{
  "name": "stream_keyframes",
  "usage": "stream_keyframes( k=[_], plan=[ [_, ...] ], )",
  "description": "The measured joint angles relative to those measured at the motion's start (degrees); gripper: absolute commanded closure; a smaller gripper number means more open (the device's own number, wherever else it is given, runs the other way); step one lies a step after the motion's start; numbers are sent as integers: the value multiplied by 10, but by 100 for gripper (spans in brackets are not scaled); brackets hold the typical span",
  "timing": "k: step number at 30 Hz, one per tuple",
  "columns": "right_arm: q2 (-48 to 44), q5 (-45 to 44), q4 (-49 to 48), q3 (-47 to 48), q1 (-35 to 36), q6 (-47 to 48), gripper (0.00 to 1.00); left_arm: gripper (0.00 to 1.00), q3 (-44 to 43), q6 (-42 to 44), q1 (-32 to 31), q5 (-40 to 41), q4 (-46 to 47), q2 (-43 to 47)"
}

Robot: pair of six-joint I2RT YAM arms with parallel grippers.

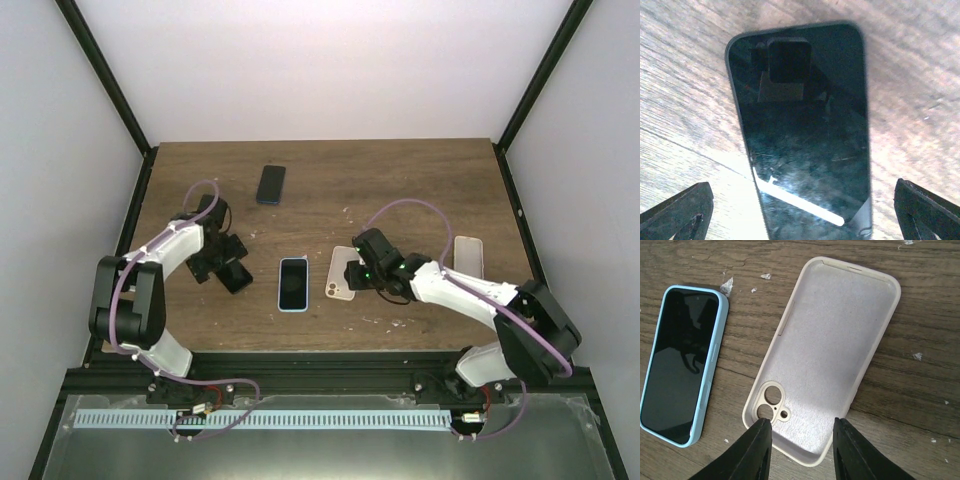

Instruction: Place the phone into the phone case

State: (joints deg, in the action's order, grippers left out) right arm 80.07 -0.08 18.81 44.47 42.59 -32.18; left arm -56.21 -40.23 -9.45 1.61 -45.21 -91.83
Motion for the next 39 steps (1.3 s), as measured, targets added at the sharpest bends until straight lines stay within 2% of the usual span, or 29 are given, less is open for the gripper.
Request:
stream_keyframes(
  k=[12, 25, 39],
  plan=[
    [-10, -2, 1, 0, 0, 4, 65, 10, -45, -105, -15, -8, 1, -34],
    [-35, -6, -5, -18, 0, 13, 66, 4, -27, -113, -15, -8, 10, -61],
    [-51, -11, -4, -26, 0, 13, 66, 9, -24, -108, -15, -7, 24, -72]
  ],
)
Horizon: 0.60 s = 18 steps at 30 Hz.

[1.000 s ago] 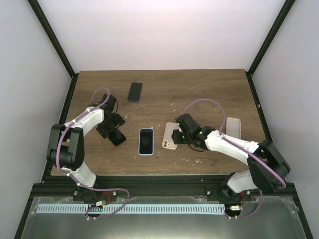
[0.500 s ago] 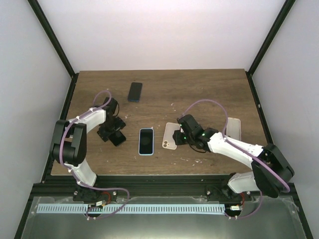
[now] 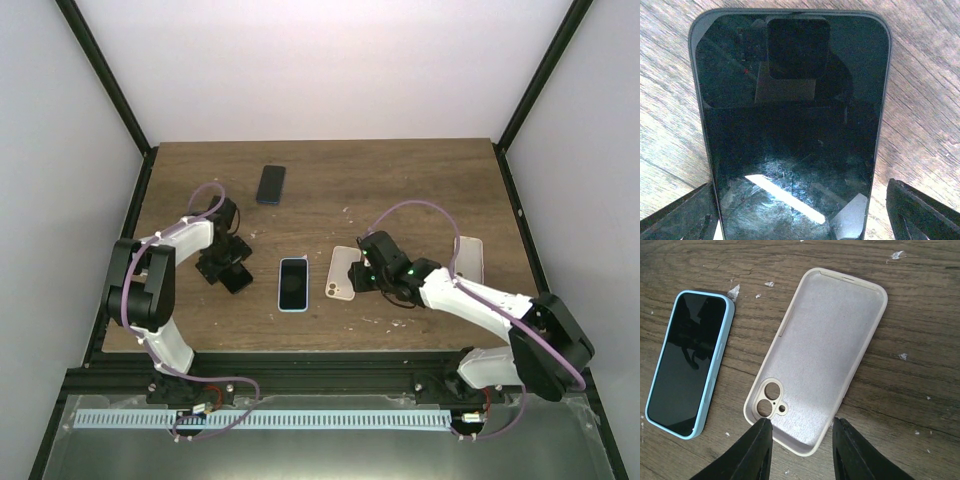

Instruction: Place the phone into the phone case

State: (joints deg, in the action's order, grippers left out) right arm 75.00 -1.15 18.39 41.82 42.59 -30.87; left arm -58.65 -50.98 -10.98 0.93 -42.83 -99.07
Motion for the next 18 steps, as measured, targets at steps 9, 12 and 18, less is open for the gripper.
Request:
stream_keyframes(
  k=[9, 12, 18],
  plan=[
    [-7, 0, 0, 0, 0, 0, 66, 9, 3, 1, 0, 3, 3, 0],
    [-7, -1, 0, 0, 0, 0, 66, 6, 3, 2, 0, 3, 3, -1],
    [-14, -4, 0, 0, 0, 0, 66, 1, 1, 2, -2, 10, -1, -1]
  ],
)
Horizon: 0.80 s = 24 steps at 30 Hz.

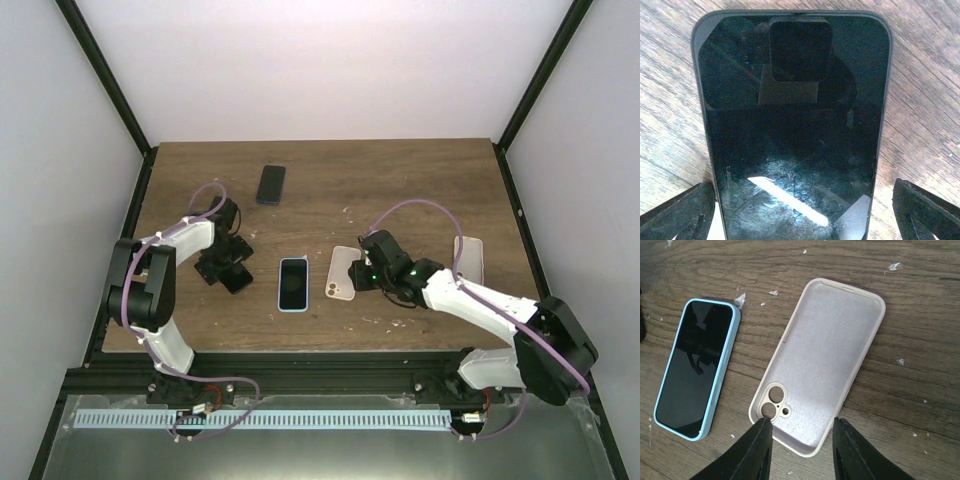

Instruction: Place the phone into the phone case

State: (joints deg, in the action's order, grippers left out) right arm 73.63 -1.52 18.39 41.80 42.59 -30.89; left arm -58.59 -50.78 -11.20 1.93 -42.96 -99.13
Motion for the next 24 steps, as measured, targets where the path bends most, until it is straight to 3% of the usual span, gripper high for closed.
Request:
stream_keyframes(
  k=[18, 24],
  plan=[
    [-10, -1, 0, -7, 0, 0, 66, 10, -13, -6, 0, 15, -28, -16],
    [-12, -2, 0, -7, 0, 0, 66, 17, -14, -10, 0, 15, -26, -17]
  ],
)
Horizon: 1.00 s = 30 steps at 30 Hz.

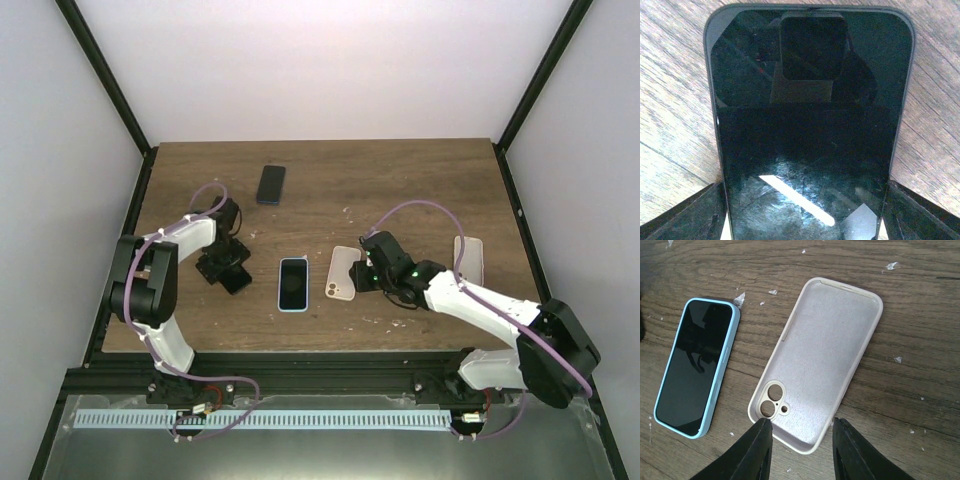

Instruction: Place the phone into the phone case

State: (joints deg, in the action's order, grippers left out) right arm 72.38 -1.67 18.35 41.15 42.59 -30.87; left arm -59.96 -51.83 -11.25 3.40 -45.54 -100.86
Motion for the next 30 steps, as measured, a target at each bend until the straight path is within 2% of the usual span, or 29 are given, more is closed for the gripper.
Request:
stream_keyframes(
  k=[8, 15, 21, 30],
  plan=[
    [0, -7, 0, -1, -2, 2, 65, 25, 3, 8, 0, 1, 3, 3],
    [13, 3, -15, -3, -32, 2, 61, 28, 31, 31, -1, 5, 13, 30],
    [94, 17, -42, -5, -59, 9, 65, 31, 79, 56, -5, 6, 3, 78],
    [203, 35, -64, 41, -63, 15, 72, 33, 96, 85, -33, 4, -4, 156]
  ],
)
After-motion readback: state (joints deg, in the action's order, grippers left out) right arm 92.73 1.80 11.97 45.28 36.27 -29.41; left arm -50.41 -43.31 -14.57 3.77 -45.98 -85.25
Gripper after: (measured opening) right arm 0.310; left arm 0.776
